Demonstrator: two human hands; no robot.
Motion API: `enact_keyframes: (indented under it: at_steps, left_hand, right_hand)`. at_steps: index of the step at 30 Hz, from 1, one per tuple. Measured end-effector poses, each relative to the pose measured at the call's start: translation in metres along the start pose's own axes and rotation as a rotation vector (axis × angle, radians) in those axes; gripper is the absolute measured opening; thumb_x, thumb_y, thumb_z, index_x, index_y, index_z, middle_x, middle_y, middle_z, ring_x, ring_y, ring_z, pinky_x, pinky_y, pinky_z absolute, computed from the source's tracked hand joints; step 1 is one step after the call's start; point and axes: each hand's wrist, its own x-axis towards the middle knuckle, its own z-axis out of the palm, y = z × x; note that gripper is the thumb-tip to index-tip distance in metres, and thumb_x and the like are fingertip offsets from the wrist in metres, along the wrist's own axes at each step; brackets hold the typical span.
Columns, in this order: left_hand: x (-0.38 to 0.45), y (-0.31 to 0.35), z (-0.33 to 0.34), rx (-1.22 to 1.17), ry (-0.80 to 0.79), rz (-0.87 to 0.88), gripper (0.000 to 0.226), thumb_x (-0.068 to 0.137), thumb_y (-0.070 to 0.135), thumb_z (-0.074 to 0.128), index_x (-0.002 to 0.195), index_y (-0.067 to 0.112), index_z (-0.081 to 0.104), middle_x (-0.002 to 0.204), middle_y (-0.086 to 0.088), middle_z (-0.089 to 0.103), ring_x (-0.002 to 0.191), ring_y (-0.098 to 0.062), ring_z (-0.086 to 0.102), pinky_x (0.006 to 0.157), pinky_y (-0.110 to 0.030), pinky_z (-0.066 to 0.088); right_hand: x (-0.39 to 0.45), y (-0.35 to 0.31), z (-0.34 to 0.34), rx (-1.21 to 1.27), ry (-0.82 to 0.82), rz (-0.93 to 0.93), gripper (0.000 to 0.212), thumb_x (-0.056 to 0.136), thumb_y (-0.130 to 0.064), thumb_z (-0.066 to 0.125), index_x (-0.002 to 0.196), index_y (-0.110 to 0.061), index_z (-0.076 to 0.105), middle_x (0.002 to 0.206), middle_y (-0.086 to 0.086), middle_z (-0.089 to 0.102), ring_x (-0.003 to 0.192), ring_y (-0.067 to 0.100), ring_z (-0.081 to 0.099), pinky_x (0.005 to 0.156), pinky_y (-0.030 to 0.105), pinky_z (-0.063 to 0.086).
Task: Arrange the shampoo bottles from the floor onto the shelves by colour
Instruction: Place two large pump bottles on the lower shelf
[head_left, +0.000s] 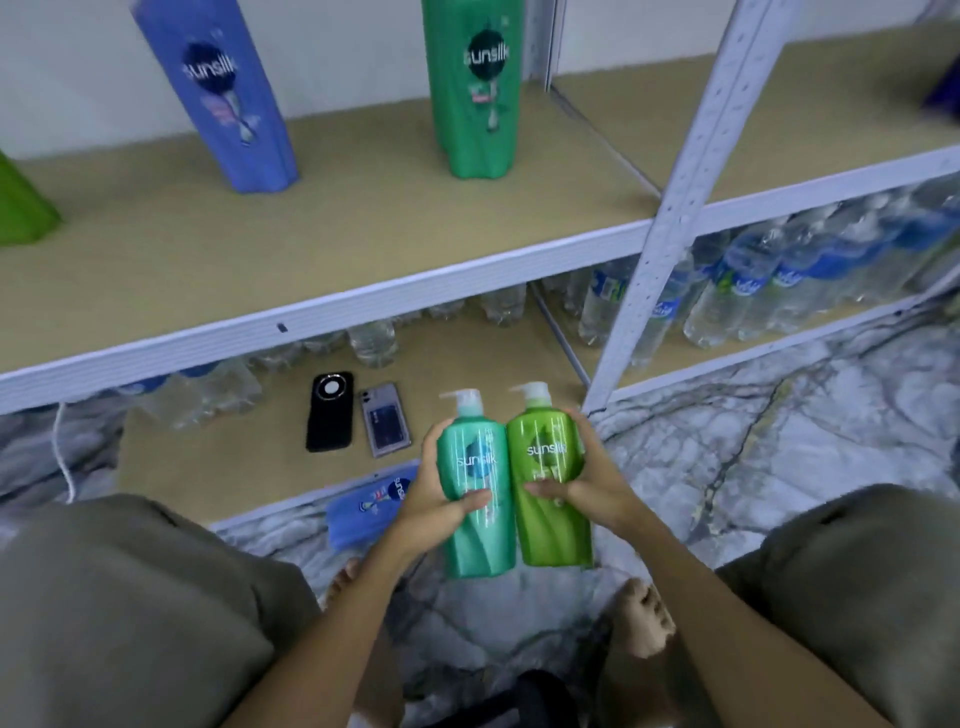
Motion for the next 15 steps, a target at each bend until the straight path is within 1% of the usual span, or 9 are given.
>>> enact_keyframes:
  at_steps: [2,3,5,6,8,10,11,13,15]
  left_hand:
    - [-0.007,0.025,-0.01,0.0,0.01,0.086,0.099,0.075,0.003,0.084,0.143,0.049,0.029,0.124,0.013,0.064,0.114,-0.013,0.065,0.098,-0.045,0.054]
    - [-0.012,0.04,-0.015,0.002,0.015,0.131,0.097,0.076,0.002,0.083,0.144,0.045,0.029,0.122,0.014,0.064,0.112,-0.01,0.066,0.096,-0.04,0.055]
    - [-0.021,0.068,-0.025,0.007,0.024,0.22,0.094,0.078,-0.003,0.08,0.143,0.04,0.029,0.122,0.012,0.062,0.107,-0.004,0.066,0.089,-0.025,0.055]
    - [-0.026,0.082,-0.03,0.021,0.029,0.269,0.093,0.078,-0.004,0.079,0.143,0.039,0.028,0.125,0.009,0.06,0.108,-0.003,0.066,0.087,-0.021,0.053]
    - [-0.036,0.108,-0.041,0.046,0.041,0.359,0.093,0.079,-0.004,0.079,0.145,0.036,0.027,0.132,0.003,0.058,0.115,-0.008,0.064,0.092,-0.022,0.052]
    - [-0.043,0.133,-0.054,0.073,0.07,0.428,0.093,0.079,-0.001,0.08,0.147,0.035,0.027,0.134,0.001,0.058,0.12,-0.016,0.062,0.099,-0.032,0.052]
    - [-0.048,0.145,-0.06,0.086,0.085,0.453,0.094,0.079,-0.001,0.08,0.147,0.036,0.027,0.134,0.001,0.059,0.119,-0.018,0.063,0.1,-0.036,0.052]
    - [-0.057,0.173,-0.073,0.103,0.117,0.519,0.094,0.079,-0.003,0.079,0.146,0.037,0.027,0.134,-0.002,0.059,0.118,-0.019,0.065,0.099,-0.036,0.052]
    - [-0.065,0.2,-0.087,0.125,0.131,0.57,0.093,0.08,-0.006,0.077,0.147,0.033,0.026,0.134,-0.003,0.058,0.116,-0.015,0.065,0.098,-0.031,0.053]
  right_hand:
    - [-0.005,-0.026,-0.002,0.023,-0.01,-0.083,0.095,0.064,0.001,0.092,0.134,-0.041,0.042,0.118,0.007,0.068,0.099,0.023,0.073,0.078,0.04,0.062]
    - [-0.008,-0.041,-0.003,0.021,-0.014,-0.126,0.095,0.065,0.0,0.091,0.136,-0.039,0.041,0.119,0.006,0.068,0.101,0.023,0.073,0.08,0.038,0.061]
    - [-0.015,-0.07,-0.002,0.013,-0.009,-0.205,0.095,0.067,-0.006,0.092,0.138,-0.04,0.039,0.119,0.0,0.068,0.104,0.02,0.071,0.084,0.037,0.061]
    - [-0.019,-0.086,-0.001,0.016,0.0,-0.246,0.095,0.068,-0.008,0.092,0.139,-0.042,0.038,0.12,-0.004,0.067,0.106,0.017,0.071,0.085,0.035,0.06]
    - [-0.025,-0.117,0.0,0.017,0.01,-0.314,0.096,0.07,-0.009,0.091,0.142,-0.043,0.036,0.124,-0.007,0.065,0.109,0.012,0.069,0.088,0.033,0.059]
    - [-0.03,-0.148,0.002,0.012,0.006,-0.382,0.095,0.072,-0.009,0.09,0.143,-0.042,0.036,0.125,-0.01,0.065,0.112,0.011,0.067,0.089,0.035,0.059]
    - [-0.032,-0.16,0.003,0.01,0.005,-0.409,0.093,0.072,-0.011,0.09,0.142,-0.043,0.038,0.123,-0.01,0.066,0.111,0.012,0.068,0.088,0.036,0.059]
    - [-0.034,-0.193,0.005,0.028,0.014,-0.462,0.09,0.07,-0.015,0.09,0.139,-0.044,0.04,0.121,-0.004,0.068,0.107,0.015,0.07,0.086,0.04,0.061]
    - [-0.032,-0.221,0.009,0.05,-0.008,-0.49,0.09,0.069,-0.016,0.09,0.137,-0.047,0.04,0.121,0.006,0.069,0.102,0.02,0.073,0.082,0.043,0.062]
